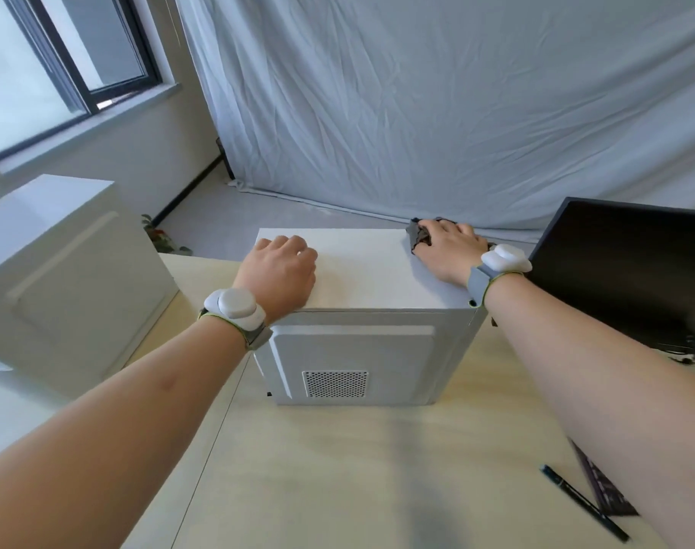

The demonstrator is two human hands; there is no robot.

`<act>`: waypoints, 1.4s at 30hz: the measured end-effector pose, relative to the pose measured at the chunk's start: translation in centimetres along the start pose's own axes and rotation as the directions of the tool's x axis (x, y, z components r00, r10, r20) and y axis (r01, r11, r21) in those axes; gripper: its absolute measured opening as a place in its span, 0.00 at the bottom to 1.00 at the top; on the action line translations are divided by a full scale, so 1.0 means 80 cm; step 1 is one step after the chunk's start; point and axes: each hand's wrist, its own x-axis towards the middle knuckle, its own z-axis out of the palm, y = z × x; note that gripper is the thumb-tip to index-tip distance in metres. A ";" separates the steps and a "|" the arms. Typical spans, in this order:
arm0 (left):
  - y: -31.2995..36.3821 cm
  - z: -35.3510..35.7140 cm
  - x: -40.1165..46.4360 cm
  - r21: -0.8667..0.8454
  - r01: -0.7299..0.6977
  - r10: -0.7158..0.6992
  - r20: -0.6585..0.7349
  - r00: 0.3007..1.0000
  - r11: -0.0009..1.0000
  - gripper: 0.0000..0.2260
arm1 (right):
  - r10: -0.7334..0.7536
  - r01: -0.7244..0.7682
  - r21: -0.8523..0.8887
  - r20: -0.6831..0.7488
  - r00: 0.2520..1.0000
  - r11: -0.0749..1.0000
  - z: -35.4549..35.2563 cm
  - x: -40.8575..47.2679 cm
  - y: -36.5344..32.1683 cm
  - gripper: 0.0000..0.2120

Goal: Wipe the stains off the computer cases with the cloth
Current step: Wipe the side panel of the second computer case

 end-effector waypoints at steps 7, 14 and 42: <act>0.082 0.018 -0.012 -0.139 0.530 -0.523 0.084 0.848 0.837 0.26 | -0.010 0.010 -0.015 0.004 1.000 1.000 -0.009 0.032 -0.004 0.21; 0.077 0.032 -0.010 -0.124 0.504 -0.517 -0.114 0.848 0.855 0.22 | -0.032 0.030 -0.057 -0.029 0.999 0.998 -0.010 0.017 0.001 0.20; 0.080 -0.056 0.010 -0.111 0.497 -0.388 0.489 0.781 0.861 0.10 | 0.097 -0.104 -0.133 -0.059 0.993 0.986 -0.075 -0.182 -0.068 0.17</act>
